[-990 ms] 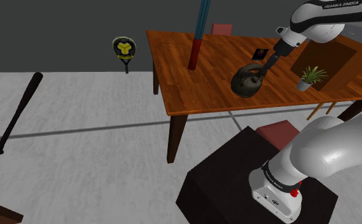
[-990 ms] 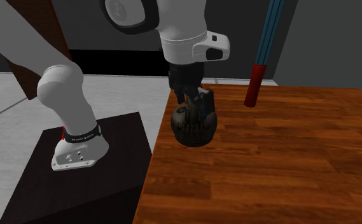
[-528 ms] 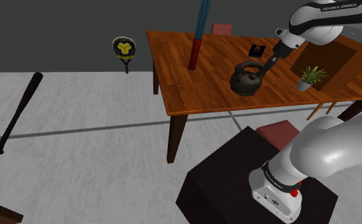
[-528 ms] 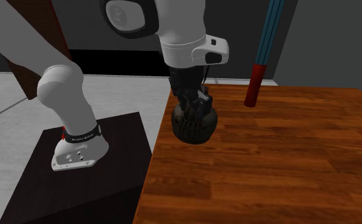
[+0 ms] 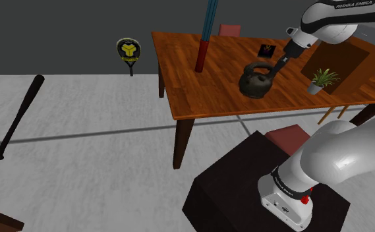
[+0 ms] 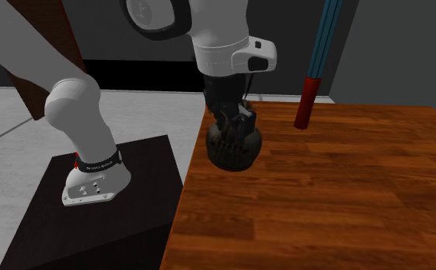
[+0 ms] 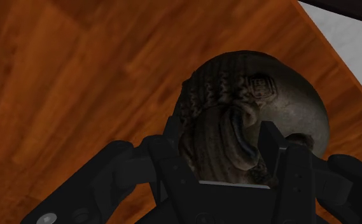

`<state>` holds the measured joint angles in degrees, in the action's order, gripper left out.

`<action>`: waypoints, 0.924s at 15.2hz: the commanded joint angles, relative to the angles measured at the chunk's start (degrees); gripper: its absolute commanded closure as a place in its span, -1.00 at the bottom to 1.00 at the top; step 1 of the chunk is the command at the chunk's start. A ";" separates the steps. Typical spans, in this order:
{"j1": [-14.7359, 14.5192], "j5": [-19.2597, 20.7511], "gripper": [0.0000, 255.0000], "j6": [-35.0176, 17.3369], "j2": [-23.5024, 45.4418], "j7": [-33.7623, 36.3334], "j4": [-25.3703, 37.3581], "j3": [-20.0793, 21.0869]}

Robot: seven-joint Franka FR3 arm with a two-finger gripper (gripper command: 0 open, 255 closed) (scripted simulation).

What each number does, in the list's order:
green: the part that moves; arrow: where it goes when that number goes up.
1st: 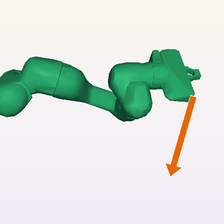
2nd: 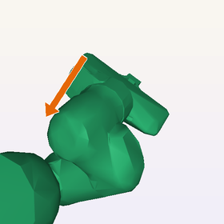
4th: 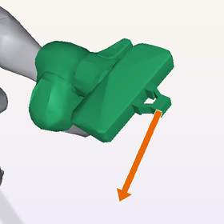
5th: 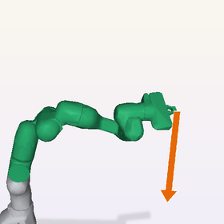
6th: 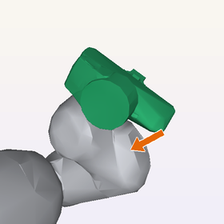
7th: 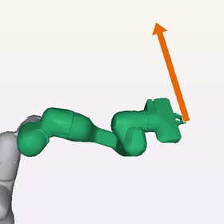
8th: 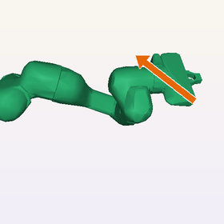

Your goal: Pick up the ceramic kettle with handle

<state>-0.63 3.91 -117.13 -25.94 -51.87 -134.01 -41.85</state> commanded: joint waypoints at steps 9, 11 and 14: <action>0.12 0.11 1.00 7.68 -1.55 1.73 6.37 2.10; 0.07 0.05 1.00 9.19 -1.69 2.01 7.77 2.44; 0.03 0.01 1.00 10.06 -1.74 2.16 8.59 2.62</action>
